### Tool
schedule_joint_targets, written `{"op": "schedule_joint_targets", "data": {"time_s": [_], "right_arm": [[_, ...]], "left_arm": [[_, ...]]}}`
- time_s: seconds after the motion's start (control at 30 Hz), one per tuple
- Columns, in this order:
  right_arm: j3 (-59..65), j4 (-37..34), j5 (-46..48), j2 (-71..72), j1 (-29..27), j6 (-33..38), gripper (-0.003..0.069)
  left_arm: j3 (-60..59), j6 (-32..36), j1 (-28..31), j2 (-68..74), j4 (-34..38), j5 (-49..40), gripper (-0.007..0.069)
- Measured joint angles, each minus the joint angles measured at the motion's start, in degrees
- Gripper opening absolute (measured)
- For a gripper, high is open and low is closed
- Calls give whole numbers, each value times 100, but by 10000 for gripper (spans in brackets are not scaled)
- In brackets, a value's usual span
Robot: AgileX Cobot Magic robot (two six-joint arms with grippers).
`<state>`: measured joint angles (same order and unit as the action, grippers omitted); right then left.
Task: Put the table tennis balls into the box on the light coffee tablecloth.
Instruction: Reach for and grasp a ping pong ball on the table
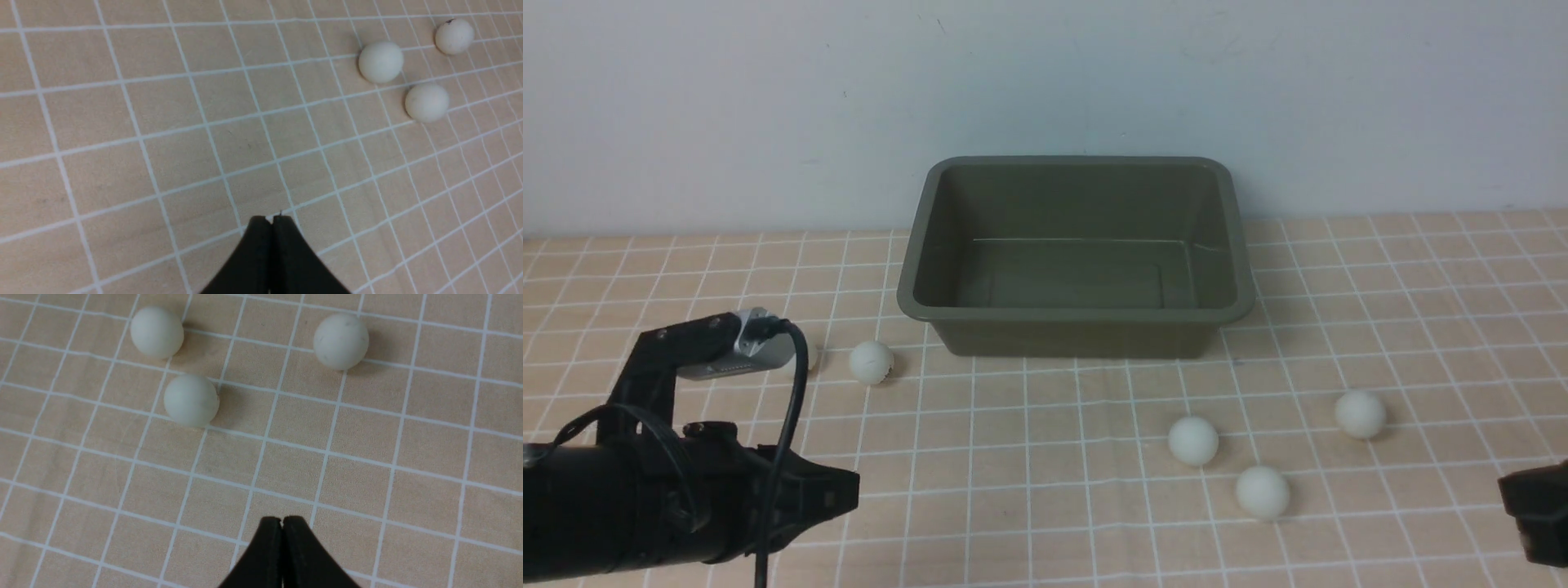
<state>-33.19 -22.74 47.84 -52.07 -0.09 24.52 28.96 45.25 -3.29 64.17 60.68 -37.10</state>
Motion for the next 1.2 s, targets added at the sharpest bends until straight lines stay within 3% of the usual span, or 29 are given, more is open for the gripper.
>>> {"op": "schedule_joint_targets", "data": {"time_s": [0.1,0.17,0.27,0.4,0.8,1.03,1.2], "right_arm": [[0,-150,-20,0,0,0,-15],[0,-219,-34,0,0,6,-15],[0,-431,-163,0,0,41,-15],[0,-702,-258,0,0,46,-15],[-37,-787,-407,-136,0,288,-15],[-723,-31,-274,-1272,88,-144,-15],[-1596,1043,-169,-2037,472,-1127,-15]], "left_arm": [[429,-1276,0,0,-1545,-412,-69],[583,-1868,0,0,-2136,-589,-69],[1032,-3367,0,7,-3725,-1163,-69],[1340,-4366,0,13,-4668,-1493,-69],[1394,-4607,0,14,-4898,-1660,-69],[1394,-4607,0,14,-4902,-1660,-69],[1394,-4607,0,14,-4902,-1660,-69]]}}
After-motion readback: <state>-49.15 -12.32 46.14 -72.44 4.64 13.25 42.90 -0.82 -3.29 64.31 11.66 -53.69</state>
